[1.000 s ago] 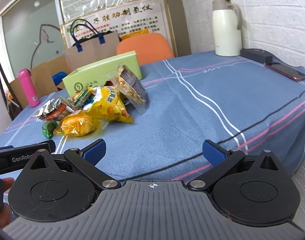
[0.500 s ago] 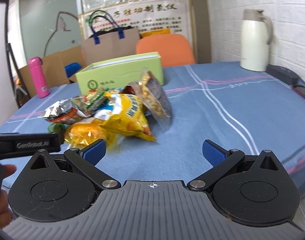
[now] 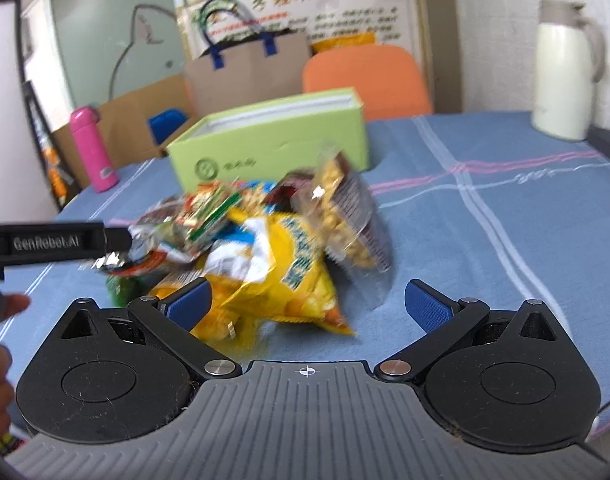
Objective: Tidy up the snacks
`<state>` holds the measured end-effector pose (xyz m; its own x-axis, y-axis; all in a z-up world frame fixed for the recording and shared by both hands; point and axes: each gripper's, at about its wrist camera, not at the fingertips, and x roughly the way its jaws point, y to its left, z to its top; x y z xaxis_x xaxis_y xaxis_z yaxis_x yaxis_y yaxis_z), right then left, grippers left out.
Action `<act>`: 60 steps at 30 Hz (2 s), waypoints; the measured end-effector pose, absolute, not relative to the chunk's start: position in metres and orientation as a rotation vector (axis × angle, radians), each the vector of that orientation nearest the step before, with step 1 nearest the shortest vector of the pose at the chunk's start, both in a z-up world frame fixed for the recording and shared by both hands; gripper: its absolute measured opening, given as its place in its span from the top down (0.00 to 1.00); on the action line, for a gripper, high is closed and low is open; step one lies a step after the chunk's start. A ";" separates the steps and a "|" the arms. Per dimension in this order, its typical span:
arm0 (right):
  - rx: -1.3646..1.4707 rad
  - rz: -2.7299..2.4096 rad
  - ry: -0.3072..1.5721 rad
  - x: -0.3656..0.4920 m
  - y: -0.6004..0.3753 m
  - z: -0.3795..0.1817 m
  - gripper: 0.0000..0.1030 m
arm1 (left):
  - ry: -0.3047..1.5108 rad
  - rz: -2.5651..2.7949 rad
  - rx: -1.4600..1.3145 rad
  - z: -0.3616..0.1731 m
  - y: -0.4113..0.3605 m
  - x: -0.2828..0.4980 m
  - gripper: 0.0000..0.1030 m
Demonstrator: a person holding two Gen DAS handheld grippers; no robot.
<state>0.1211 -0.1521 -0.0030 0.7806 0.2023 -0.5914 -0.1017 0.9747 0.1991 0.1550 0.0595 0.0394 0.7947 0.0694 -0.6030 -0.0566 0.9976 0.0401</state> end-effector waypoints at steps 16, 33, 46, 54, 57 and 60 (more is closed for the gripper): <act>0.097 0.444 0.600 0.132 -0.101 0.017 0.10 | 0.687 0.064 -0.050 0.037 0.077 0.184 0.08; 0.009 0.439 0.671 0.170 -0.065 -0.018 0.10 | 0.695 0.052 -0.082 0.030 0.099 0.190 0.08; 0.040 0.574 0.628 0.178 -0.064 0.002 0.11 | 0.756 -0.197 -0.336 0.024 0.148 0.200 0.08; 0.069 0.610 0.657 0.195 -0.053 -0.009 0.21 | 0.788 -0.320 -0.340 0.021 0.131 0.228 0.08; 0.114 0.604 0.670 0.195 -0.054 -0.013 0.28 | 0.851 -0.299 -0.278 0.011 0.123 0.244 0.08; 0.128 0.613 0.668 0.196 -0.047 -0.018 0.34 | 0.899 -0.358 -0.325 0.000 0.126 0.250 0.15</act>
